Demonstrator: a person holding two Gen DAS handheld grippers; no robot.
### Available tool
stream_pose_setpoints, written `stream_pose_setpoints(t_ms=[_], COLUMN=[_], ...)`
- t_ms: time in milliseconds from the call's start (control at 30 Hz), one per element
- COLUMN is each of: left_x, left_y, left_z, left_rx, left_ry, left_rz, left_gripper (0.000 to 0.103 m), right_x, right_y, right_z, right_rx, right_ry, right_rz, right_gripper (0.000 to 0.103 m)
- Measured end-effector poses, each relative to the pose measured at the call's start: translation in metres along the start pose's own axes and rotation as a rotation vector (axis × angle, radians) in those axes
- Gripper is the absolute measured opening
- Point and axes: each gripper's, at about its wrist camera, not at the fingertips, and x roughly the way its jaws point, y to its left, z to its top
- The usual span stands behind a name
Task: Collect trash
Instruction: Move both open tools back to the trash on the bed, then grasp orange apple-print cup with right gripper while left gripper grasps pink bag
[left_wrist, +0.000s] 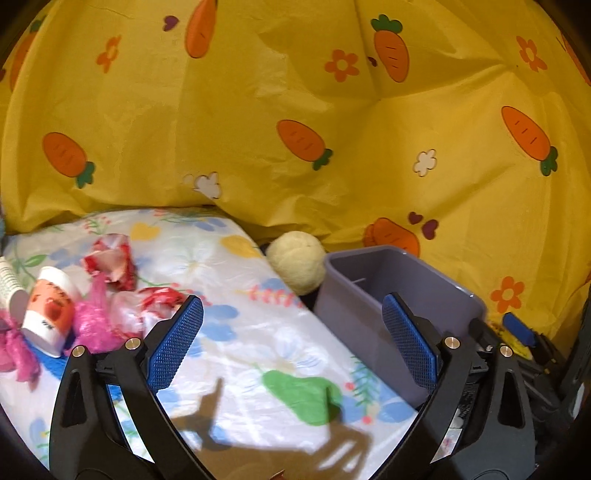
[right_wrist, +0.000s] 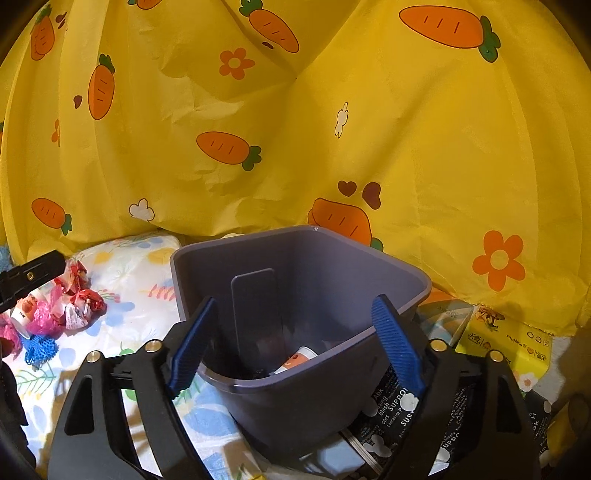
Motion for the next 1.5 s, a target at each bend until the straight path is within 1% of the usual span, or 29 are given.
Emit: stream_pose_setpoints(t_ms=[100, 233, 400, 600, 767, 967, 1133, 1467, 1500], left_x=[-0.02, -0.047, -0.074, -0.105, -0.126, -0.152, -0.17, -0.193, -0.193], left_y=[0.022, 0.053, 0.084, 0.12, 0.144, 0.175, 0.202, 0.246, 0.249], left_z=[-0.007, -0.017, -0.035, -0.051, -0.059, -0.062, -0.066, -0.066, -0.066], left_rx=[-0.012, -0.062, -0.053, -0.071, -0.078, -0.127, -0.166, -0.239, -0.242], left_ry=[-0.021, -0.041, -0.044, -0.05, -0.061, -0.086, -0.097, -0.112, -0.117], left_rz=[0.073, 0.16, 0.313, 0.428, 0.499, 0.549, 0.612, 0.69, 0.693], left_gripper=[0.097, 0.097, 0.097, 0.097, 0.097, 0.097, 0.097, 0.097, 0.097], right_x=[-0.007, -0.021, -0.037, -0.045, -0.049, -0.054, -0.052, -0.046, -0.043], right_y=[0.004, 0.019, 0.046, 0.089, 0.127, 0.168, 0.204, 0.289, 0.298], right_z=[0.0, 0.001, 0.001, -0.009, -0.018, -0.022, -0.027, -0.026, -0.025], right_rx=[0.011, 0.005, -0.016, -0.046, -0.087, -0.131, -0.161, -0.285, -0.295], right_ry=[-0.006, -0.029, -0.044, -0.024, 0.008, 0.029, 0.058, 0.109, 0.115], right_rz=[0.01, 0.044, 0.121, 0.237, 0.307, 0.384, 0.451, 0.559, 0.568], right_gripper=[0.088, 0.089, 0.089, 0.09, 0.089, 0.089, 0.089, 0.089, 0.087])
